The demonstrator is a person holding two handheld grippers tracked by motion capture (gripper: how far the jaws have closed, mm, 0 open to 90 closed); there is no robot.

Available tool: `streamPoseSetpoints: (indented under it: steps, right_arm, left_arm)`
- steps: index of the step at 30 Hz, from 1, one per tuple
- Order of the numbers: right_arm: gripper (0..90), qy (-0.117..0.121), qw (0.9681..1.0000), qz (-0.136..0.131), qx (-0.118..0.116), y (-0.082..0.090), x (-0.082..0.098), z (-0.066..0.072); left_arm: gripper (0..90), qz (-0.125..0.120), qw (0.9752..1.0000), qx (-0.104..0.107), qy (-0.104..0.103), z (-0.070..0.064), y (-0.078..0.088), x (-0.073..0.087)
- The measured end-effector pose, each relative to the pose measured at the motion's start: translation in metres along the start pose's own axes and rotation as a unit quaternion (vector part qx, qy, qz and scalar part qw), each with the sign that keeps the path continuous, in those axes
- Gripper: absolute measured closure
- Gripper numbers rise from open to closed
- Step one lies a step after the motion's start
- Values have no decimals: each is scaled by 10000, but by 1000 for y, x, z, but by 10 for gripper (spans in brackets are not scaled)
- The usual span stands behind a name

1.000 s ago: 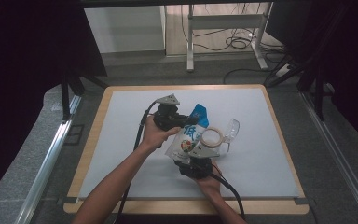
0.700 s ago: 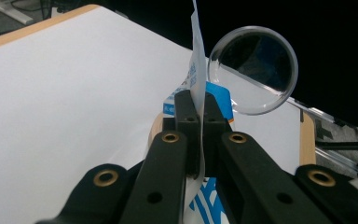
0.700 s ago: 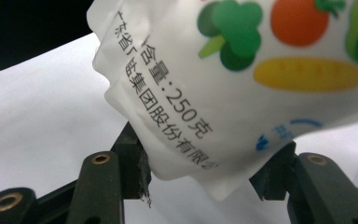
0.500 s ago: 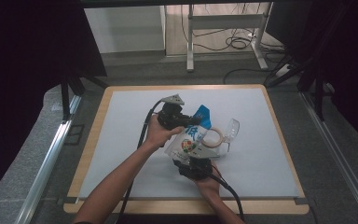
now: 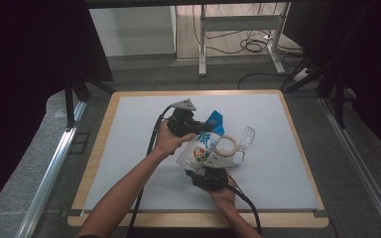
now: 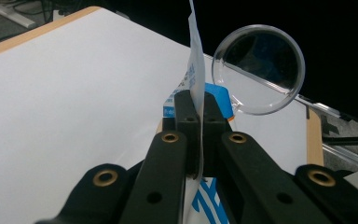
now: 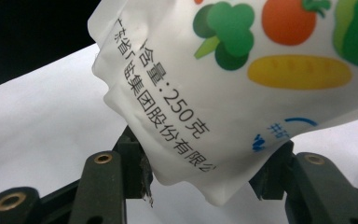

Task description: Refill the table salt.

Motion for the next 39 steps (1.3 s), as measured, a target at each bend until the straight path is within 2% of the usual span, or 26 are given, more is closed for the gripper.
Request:
streamPoseSetpoints:
  steps: [11,30,39]
  right_arm:
    - [495,9,10000,-22,-36,0,-1,0]
    - [496,-182,9997,-127,-142,3,-4,1]
    - [497,-260,9995,-153,-79,4,-6,3]
  left_arm:
    - [900,26,10000,-61,-58,-1,1,-1]
    - [900,72,9999,-45,-83,-3,-2,-5]
    - [900,174,9998,-22,-122,-5,-6,-9]
Point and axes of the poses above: each handheld gripper's, and its own axes: y roughly backward along the jaws, x roughly out of its underside, z roughly to its left, the point moved 5 cm from there along -y, roughly forward along the jaws, and after that the axes turned 2 degrees about -x, right-handed, at the moved point
